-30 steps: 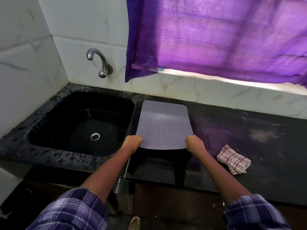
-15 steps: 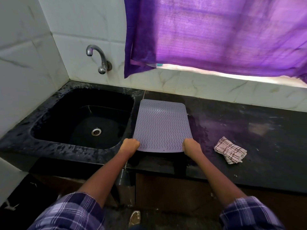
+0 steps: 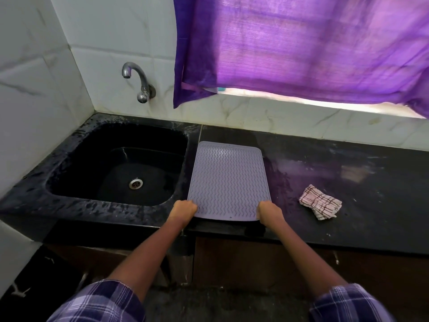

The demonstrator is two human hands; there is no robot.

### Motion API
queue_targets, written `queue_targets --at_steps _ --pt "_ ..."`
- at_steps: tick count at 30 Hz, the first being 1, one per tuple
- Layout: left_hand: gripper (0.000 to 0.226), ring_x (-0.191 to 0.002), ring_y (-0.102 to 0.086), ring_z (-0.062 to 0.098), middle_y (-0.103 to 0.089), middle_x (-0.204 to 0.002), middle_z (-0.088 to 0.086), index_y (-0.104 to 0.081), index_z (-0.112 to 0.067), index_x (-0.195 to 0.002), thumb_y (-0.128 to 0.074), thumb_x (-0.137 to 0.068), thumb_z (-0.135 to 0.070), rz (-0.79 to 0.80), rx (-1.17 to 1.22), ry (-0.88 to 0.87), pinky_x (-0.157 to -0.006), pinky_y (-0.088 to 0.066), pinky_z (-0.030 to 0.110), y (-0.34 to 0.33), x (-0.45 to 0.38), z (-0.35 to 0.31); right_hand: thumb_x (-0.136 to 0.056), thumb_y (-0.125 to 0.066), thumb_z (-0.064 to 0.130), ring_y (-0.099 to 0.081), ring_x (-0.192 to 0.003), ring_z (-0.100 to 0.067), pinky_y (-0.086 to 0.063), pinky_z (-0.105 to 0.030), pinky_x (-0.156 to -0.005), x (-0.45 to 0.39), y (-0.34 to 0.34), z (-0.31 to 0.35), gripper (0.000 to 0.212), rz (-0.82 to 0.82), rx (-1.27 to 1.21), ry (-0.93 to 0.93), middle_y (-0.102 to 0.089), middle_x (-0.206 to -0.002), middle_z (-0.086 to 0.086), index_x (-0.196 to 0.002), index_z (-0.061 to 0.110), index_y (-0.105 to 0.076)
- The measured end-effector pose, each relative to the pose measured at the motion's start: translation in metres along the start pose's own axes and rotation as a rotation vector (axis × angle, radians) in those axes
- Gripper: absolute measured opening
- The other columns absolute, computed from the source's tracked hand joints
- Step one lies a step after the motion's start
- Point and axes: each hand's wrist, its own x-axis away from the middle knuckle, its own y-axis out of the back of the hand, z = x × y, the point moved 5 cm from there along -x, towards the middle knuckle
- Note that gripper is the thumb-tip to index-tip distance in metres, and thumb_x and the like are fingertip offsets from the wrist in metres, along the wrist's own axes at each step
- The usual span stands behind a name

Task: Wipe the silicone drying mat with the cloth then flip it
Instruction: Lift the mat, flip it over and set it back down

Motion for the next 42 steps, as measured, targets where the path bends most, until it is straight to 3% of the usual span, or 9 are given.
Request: queue_targets --at_steps 34,42 --pt "0.031 -0.117 -0.058 0.026 -0.06 -0.126 0.009 -0.059 -0.009 -0.122 -0.045 -0.096 -0.001 0.008 -0.088 -0.054 -0.089 -0.05 0.036 -0.001 0.012 -0.017 -0.091 -0.051 -0.001 -0.056 -0.115 -0.031 -0.049 -0.038 -0.093 0.025 -0.013 -0.004 0.027 -0.011 -0.076 -0.012 -0.056 -0.125 -0.016 -0.117 0.002 -0.058" --pt "0.032 -0.12 -0.05 0.026 -0.059 -0.125 0.007 -0.059 -0.01 -0.121 -0.054 -0.092 0.0 0.034 -0.06 0.036 -0.089 -0.046 0.034 0.008 0.015 -0.018 -0.092 -0.049 0.009 -0.059 -0.112 -0.031 -0.049 -0.038 -0.091 0.024 -0.006 0.002 0.026 0.085 -0.116 -0.056 -0.06 -0.123 -0.014 -0.117 0.003 -0.057"
